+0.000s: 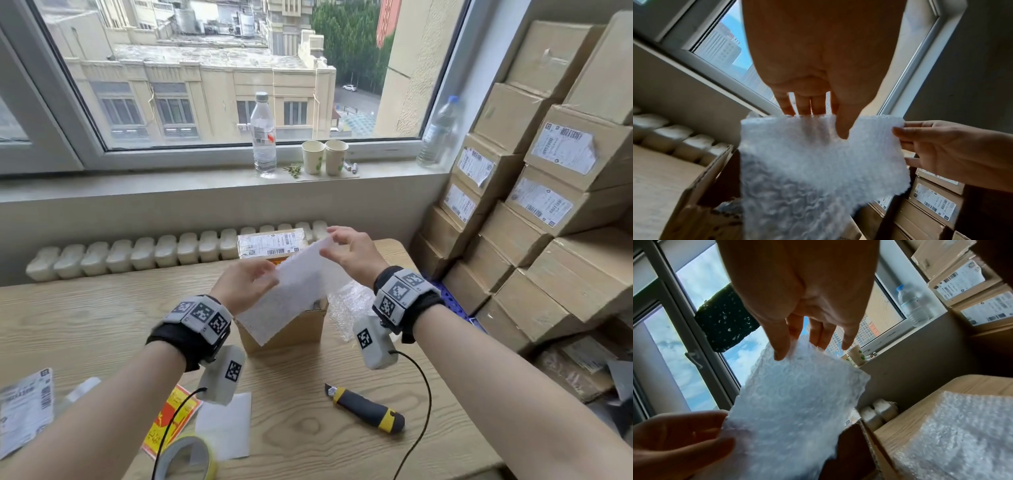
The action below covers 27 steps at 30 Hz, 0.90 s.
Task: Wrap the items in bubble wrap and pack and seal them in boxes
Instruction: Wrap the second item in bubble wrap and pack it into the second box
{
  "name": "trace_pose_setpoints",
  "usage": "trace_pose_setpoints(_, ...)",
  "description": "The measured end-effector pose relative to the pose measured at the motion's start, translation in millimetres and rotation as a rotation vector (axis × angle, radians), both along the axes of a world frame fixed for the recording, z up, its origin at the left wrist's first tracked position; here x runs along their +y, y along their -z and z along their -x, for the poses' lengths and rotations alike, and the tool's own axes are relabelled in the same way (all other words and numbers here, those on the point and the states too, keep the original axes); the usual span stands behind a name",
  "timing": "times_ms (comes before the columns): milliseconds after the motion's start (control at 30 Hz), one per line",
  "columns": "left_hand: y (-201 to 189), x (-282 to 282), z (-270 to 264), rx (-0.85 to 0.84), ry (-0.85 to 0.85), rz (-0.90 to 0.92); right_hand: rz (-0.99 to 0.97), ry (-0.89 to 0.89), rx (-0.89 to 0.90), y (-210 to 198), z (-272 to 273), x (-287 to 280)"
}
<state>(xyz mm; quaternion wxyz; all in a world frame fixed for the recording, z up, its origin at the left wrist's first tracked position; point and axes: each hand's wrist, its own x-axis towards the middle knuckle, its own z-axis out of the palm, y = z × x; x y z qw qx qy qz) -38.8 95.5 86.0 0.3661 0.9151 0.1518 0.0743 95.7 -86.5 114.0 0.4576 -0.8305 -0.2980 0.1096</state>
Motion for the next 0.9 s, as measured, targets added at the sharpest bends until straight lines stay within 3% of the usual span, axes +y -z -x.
trace_pose_setpoints(67,-6,3,-2,-0.038,-0.010,0.038,-0.078,0.073,0.092,2,-2,2)
trace_pose_setpoints(133,-10,8,-2,-0.100,-0.048,0.233,-0.185,0.117,0.284,4,-2,4)
trace_pose_setpoints(233,-17,9,5,-0.192,-0.082,0.552,-0.295,0.026,0.595,13,6,8)
trace_pose_setpoints(300,-17,7,9,-0.211,-0.084,0.641,-0.288,-0.043,0.685,22,13,11)
trace_pose_setpoints(600,0,29,25,-0.033,-0.046,0.876,-0.325,-0.154,0.768,41,27,15)
trace_pose_setpoints(800,4,37,30,0.039,-0.040,0.984,-0.275,-0.053,0.807,44,26,18)
trace_pose_setpoints(900,5,39,31,0.069,-0.045,0.970,-0.337,-0.056,0.960,43,25,15)
